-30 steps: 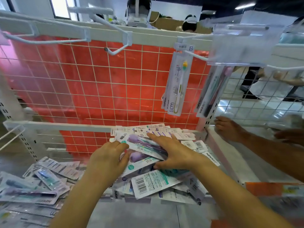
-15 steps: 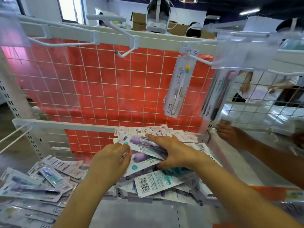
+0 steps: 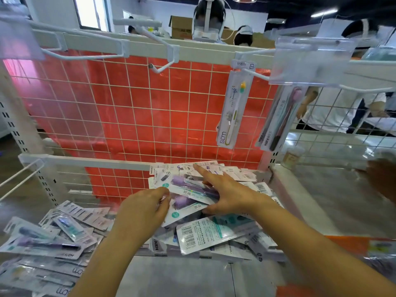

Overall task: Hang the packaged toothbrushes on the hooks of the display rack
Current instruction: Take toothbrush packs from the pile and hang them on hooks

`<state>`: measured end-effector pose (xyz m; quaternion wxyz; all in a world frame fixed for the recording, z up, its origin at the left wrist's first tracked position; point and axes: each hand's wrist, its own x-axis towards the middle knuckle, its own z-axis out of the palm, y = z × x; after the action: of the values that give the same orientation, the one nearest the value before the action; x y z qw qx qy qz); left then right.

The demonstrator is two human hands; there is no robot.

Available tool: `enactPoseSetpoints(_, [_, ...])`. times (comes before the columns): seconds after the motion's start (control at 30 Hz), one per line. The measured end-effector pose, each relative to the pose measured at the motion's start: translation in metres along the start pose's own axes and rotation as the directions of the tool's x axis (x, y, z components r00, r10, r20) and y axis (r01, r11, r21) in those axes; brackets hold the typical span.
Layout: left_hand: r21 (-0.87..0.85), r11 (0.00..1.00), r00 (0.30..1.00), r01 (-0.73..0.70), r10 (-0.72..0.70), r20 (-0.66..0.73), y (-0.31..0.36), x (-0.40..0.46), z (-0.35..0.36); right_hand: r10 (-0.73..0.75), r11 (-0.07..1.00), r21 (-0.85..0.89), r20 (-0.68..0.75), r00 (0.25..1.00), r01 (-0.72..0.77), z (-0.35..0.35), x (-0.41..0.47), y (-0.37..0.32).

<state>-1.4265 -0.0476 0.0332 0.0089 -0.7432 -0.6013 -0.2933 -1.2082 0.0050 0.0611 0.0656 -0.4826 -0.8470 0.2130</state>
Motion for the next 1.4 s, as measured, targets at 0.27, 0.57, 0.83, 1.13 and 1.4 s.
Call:
enactPoseSetpoints(0.27, [0.021,0.999,0.999,-0.025,0.026,-0.031,0.0,-0.001,-0.003,-0.167,0.961,-0.229,-0.032,0.986,0.155,0.001,-0.001,0.0])
enactPoseSetpoints(0.57, [-0.138,0.99,1.0,0.005,-0.009,-0.028,-0.006,-0.004,-0.004,-0.271,0.863,-0.459,-0.071,0.96,0.21,0.005,-0.006,0.003])
enactPoseSetpoints(0.83, [-0.219,0.975,0.998,0.019,-0.033,-0.06,-0.007,-0.001,-0.016,-0.253,0.911,-0.366,-0.138,0.957,0.189,-0.001,-0.017,-0.002])
enactPoseSetpoints(1.13, [-0.685,0.717,0.989,0.126,-0.141,0.034,0.017,-0.002,-0.028,-0.171,0.984,-0.126,-0.42,0.891,0.13,-0.028,-0.045,-0.019])
enactPoseSetpoints(1.4, [-0.913,0.375,0.977,0.161,0.073,0.202,0.092,-0.012,-0.023,-0.034,0.996,0.051,-0.519,0.854,0.07,-0.01,-0.054,-0.062])
